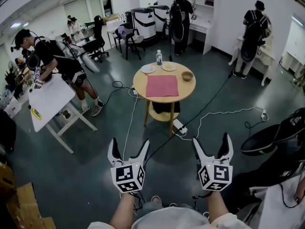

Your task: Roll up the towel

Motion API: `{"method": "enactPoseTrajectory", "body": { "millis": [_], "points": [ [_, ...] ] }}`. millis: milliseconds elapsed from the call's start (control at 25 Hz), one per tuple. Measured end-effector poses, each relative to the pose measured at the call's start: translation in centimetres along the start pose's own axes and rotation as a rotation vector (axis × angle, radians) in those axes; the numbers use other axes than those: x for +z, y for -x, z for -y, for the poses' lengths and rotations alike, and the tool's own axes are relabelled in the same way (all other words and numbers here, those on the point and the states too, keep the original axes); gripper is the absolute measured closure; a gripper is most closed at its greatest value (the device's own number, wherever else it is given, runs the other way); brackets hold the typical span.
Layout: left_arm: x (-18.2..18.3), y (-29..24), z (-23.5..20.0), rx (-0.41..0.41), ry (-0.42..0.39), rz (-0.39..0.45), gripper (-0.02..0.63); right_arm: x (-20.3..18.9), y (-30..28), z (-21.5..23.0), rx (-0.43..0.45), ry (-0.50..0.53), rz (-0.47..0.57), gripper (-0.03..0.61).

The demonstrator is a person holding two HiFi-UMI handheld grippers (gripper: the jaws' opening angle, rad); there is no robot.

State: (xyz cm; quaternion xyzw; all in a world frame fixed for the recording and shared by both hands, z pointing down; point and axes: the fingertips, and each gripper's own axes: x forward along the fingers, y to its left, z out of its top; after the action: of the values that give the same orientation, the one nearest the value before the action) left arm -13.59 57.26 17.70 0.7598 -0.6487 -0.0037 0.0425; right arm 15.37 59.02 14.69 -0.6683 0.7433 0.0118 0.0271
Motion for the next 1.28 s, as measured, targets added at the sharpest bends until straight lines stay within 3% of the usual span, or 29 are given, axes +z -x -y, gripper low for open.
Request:
{"method": "enactPoseTrajectory", "body": {
  "millis": [600,880,1280],
  "points": [
    [-0.7,-3.1,-5.3,-0.029,0.002,-0.026,0.073,-2.4,-2.4,-1.6,-0.088,-0.028,-0.068,0.037],
    [-2.8,-5.5,-5.8,-0.052,0.013,-0.069,0.074,-4.5,-3.0,-0.2,-0.149,-0.020,-0.128,0.037],
    [-3.2,-12.8,-5.5,-0.038,0.024,-0.091,0.074,-5.5,-10.1,2.2,-0.145,-0.046,-0.138,0.046]
  ]
}}
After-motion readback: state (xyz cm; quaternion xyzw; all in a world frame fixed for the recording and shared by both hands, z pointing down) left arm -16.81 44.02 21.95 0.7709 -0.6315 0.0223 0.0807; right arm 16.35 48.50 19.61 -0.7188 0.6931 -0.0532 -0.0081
